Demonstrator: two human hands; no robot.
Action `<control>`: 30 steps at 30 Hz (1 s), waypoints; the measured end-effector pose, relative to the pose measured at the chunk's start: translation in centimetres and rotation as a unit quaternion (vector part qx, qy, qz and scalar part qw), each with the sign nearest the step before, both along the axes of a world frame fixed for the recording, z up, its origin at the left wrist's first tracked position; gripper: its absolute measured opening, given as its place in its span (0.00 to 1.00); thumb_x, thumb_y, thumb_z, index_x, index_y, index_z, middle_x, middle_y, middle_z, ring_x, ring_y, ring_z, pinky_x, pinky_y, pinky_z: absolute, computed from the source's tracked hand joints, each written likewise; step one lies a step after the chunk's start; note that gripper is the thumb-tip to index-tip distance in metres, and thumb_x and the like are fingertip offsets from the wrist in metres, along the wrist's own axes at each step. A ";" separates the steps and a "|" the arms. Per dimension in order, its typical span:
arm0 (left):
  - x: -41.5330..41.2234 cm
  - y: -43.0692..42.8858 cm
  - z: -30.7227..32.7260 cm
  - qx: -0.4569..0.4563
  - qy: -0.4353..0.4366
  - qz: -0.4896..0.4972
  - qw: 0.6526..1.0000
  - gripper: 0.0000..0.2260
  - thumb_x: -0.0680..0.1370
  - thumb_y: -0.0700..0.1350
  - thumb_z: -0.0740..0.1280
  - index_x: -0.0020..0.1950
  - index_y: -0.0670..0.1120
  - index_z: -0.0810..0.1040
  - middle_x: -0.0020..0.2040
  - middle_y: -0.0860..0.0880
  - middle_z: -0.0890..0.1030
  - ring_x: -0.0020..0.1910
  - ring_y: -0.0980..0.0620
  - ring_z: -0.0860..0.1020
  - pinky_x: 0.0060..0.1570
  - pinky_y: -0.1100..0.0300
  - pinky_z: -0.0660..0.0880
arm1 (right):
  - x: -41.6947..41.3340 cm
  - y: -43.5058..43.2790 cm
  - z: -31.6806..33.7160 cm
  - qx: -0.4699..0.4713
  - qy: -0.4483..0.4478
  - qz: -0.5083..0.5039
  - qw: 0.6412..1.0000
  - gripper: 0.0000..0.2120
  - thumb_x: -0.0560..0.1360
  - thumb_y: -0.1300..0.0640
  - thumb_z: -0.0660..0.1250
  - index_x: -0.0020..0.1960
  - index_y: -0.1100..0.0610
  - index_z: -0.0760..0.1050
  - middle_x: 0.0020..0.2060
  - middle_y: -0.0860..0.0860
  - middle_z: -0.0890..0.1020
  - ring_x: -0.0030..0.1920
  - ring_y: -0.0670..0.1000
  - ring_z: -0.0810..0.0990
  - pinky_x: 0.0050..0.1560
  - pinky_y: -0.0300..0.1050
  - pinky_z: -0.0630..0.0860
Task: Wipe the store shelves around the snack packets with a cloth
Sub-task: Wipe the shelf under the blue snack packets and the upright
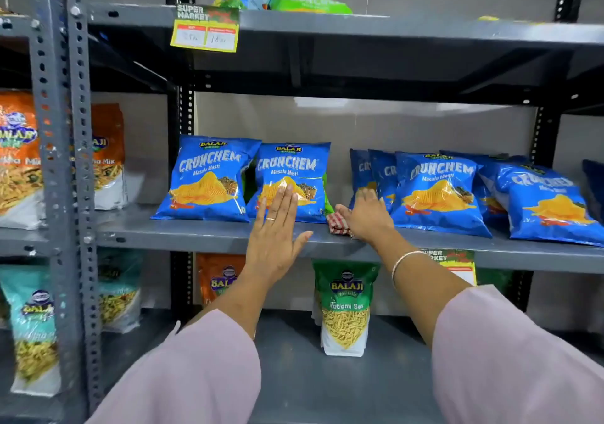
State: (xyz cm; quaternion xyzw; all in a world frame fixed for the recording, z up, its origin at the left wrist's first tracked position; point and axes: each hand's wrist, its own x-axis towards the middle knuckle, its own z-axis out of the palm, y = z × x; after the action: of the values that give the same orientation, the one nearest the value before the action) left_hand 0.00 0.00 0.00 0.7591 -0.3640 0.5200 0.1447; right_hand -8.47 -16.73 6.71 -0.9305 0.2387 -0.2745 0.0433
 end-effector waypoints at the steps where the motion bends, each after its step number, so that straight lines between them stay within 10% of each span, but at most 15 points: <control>1: 0.1 -0.1 -0.1 -0.009 0.005 0.005 1.000 0.34 0.80 0.62 0.37 0.75 0.39 0.57 0.75 0.42 0.59 0.76 0.51 0.43 0.71 0.48 0.50 | 0.2 -0.1 0.0 0.015 0.039 -0.001 0.999 0.33 0.81 0.42 0.49 0.76 0.65 0.56 0.75 0.62 0.59 0.77 0.59 0.55 0.77 0.54 0.52; 9: 2.5 -1.2 -1.7 -0.011 0.010 0.032 0.999 0.36 0.81 0.61 0.36 0.65 0.40 0.74 0.67 0.43 0.74 0.67 0.44 0.70 0.68 0.47 0.56 | 2.5 -1.1 0.8 0.046 0.025 -0.016 0.998 0.33 0.79 0.43 0.55 0.72 0.68 0.62 0.72 0.63 0.66 0.74 0.60 0.61 0.73 0.54 0.60; 13: 2.8 -1.5 -1.8 -0.037 0.008 0.027 0.999 0.30 0.80 0.58 0.47 0.47 0.42 0.84 0.46 0.44 0.85 0.46 0.45 0.83 0.59 0.45 0.71 | 3.6 -1.9 0.7 0.084 0.062 -0.037 0.994 0.30 0.79 0.44 0.57 0.70 0.66 0.66 0.71 0.62 0.68 0.71 0.60 0.65 0.72 0.54 0.64; 22: 2.8 -1.4 -1.7 -0.035 0.036 0.018 0.999 0.34 0.81 0.59 0.44 0.37 0.43 0.83 0.33 0.47 0.84 0.33 0.48 0.82 0.40 0.55 0.78 | 4.3 -1.4 0.9 0.151 0.187 -0.012 0.971 0.35 0.78 0.39 0.56 0.76 0.62 0.59 0.75 0.58 0.63 0.74 0.59 0.64 0.74 0.52 0.62; 30: 2.8 -1.3 -1.7 -0.025 0.049 0.004 0.998 0.30 0.80 0.58 0.48 0.37 0.43 0.83 0.33 0.47 0.83 0.32 0.47 0.81 0.33 0.57 0.75 | 3.6 -0.5 0.2 0.070 0.098 -0.053 0.991 0.18 0.79 0.62 0.54 0.68 0.65 0.68 0.68 0.62 0.72 0.68 0.62 0.72 0.65 0.53 0.70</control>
State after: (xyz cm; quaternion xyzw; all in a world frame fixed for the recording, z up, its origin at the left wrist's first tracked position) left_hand 2.77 -1.27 -1.65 0.7814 -0.3399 0.4916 0.1796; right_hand -4.87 -17.25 6.91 -0.9335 0.3098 -0.1666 0.0699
